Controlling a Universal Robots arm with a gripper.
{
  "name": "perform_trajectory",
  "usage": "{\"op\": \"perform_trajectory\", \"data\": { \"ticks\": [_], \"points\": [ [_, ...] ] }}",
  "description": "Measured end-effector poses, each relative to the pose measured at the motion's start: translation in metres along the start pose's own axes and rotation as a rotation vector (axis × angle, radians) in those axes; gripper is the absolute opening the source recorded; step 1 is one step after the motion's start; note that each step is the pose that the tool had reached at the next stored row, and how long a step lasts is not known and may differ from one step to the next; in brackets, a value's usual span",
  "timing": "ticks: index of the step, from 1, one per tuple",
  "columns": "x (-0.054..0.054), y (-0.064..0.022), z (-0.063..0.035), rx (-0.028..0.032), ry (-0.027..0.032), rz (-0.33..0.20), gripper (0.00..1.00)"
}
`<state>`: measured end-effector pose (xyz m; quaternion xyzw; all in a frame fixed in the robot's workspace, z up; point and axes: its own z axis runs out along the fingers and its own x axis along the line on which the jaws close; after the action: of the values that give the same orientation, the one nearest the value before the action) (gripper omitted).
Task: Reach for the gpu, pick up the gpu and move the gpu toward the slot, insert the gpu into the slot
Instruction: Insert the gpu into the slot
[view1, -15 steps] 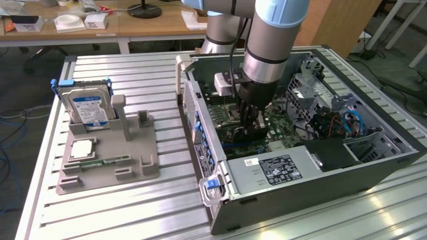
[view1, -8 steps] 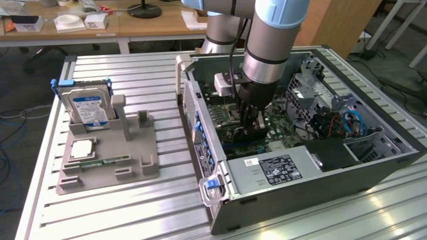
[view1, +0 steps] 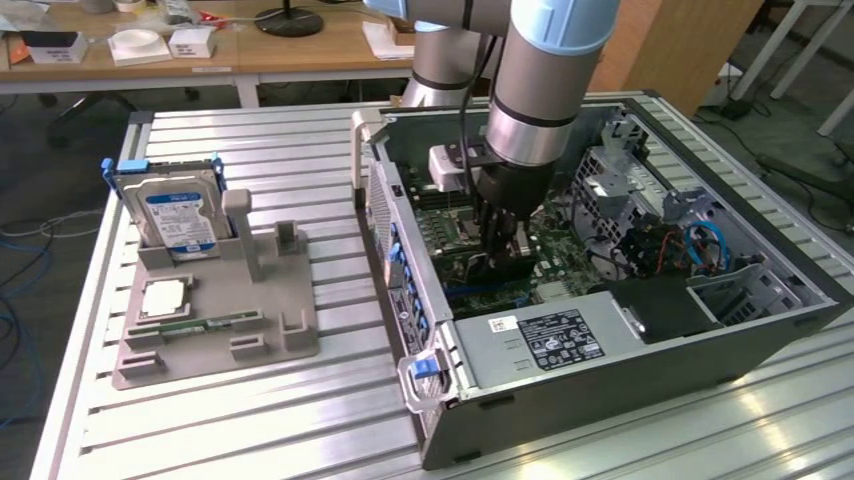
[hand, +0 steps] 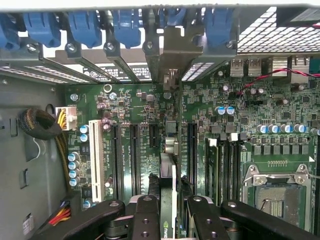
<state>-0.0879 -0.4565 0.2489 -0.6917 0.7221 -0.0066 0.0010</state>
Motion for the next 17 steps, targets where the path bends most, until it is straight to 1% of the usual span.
{"op": "perform_trajectory", "data": {
  "ticks": [9, 17],
  "points": [
    [0.0001, 0.0001, -0.0009, -0.0003, 0.0006, -0.002, 0.26],
    [0.0, 0.0001, -0.0002, -0.0002, 0.0002, -0.017, 0.26]
  ]
}}
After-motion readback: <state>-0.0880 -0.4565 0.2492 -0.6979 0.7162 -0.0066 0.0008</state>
